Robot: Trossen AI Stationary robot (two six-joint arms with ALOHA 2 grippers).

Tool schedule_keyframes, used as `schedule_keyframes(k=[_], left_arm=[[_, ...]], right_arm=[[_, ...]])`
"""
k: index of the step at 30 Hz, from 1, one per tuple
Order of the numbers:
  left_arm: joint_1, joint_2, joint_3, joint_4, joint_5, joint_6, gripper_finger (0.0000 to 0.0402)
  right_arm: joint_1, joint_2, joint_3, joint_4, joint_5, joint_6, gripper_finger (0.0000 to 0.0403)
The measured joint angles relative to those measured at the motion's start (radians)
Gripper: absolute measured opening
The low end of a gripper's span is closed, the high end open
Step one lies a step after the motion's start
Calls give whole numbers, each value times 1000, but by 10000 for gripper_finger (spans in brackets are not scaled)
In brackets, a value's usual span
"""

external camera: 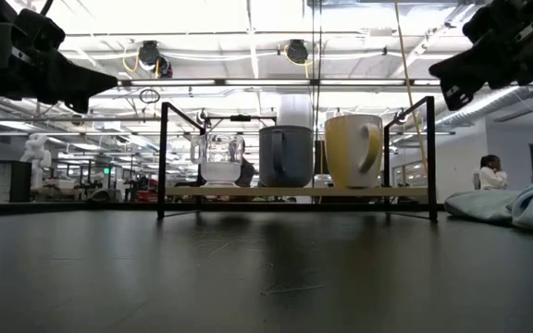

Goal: Stack small to large cups/mugs on shelf
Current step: Return to Home Position

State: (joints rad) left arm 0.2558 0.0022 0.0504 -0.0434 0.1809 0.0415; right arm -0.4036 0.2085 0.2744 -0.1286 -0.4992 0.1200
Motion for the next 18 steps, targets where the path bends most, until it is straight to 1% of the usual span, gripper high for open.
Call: schedule_keyframes(k=[3,8,13,18], left_arm=[[-16,0,0,-2,-15,1,0],[-43,0,0,-7,-59,0,0],[-85,0,1,-8,-77,-10,0],[-130,0,1,-8,-132,16,0]], right_arm=[[0,0,-39,53,2,7,0],[17,-2,-61,57,5,3,0],[94,-2,-62,63,10,-11,0],[209,4,-62,92,82,-29,0]])
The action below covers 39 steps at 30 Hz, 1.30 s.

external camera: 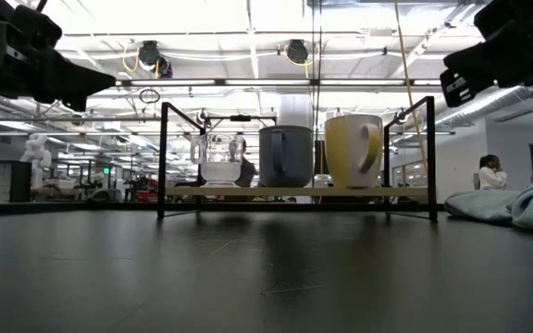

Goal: Stack small to large cups/mugs on shelf
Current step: Return to Home Position

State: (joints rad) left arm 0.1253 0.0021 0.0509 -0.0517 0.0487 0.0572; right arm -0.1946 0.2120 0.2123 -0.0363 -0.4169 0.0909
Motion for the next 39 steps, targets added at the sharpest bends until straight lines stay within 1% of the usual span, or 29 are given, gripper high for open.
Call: schedule_keyframes(k=[6,11,15,22,26,33,39], left_arm=[[-44,0,0,-16,-17,-10,0],[-77,0,1,-36,-54,-11,0],[-98,0,1,-36,-55,-5,0],[-121,0,1,-35,-54,11,0],[-128,0,1,-35,-53,8,0],[-128,0,1,-33,-50,-36,1],[-128,0,1,-34,-50,-37,1]], right_arm=[[139,34,0,25,128,-18,0],[212,70,0,33,206,-33,0],[237,85,0,62,208,-43,0],[243,90,0,78,209,-54,0],[242,90,0,78,237,-53,0],[242,90,0,78,238,-54,0],[242,90,0,78,237,-54,0]])
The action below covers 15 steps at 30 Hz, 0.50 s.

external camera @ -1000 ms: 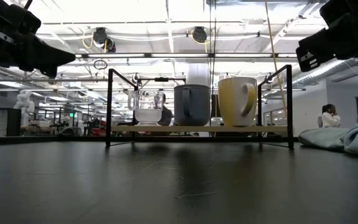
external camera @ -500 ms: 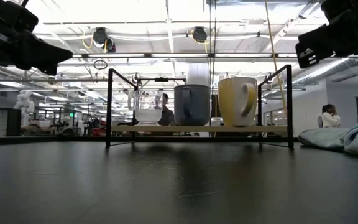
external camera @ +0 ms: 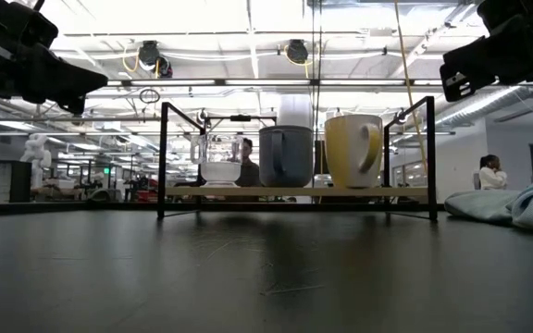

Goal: Stack small to large cups/mugs on shelf
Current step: Return to Home Position

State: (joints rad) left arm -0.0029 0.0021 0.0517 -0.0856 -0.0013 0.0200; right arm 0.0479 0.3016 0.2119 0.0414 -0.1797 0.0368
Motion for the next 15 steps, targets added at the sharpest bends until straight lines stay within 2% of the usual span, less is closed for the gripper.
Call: schedule_keyframes(k=[15], left_arm=[[0,0,0,-1,0,76,16]], right_arm=[[0,0,0,56,-1,31,0]])
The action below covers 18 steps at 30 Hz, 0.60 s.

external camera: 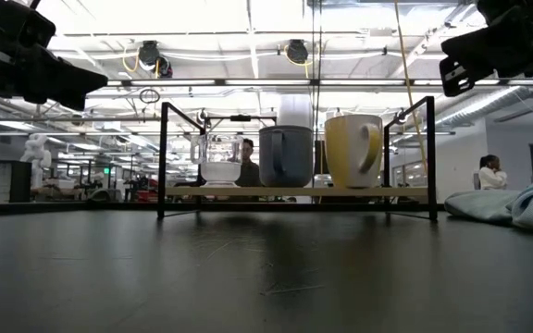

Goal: Stack small to large cups/mugs on shelf
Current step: Return to Home Position

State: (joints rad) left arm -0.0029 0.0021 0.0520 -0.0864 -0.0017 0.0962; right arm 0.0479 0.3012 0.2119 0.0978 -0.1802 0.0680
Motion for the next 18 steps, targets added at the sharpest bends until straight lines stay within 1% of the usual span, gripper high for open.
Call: schedule_keyframes(k=[4,13,18], left_arm=[[0,0,0,0,0,1,16],[0,0,0,0,0,-4,17],[0,0,0,21,0,-183,17]], right_arm=[[0,0,0,0,0,26,0],[0,0,0,-1,0,18,0],[0,0,0,-1,-1,26,0]])
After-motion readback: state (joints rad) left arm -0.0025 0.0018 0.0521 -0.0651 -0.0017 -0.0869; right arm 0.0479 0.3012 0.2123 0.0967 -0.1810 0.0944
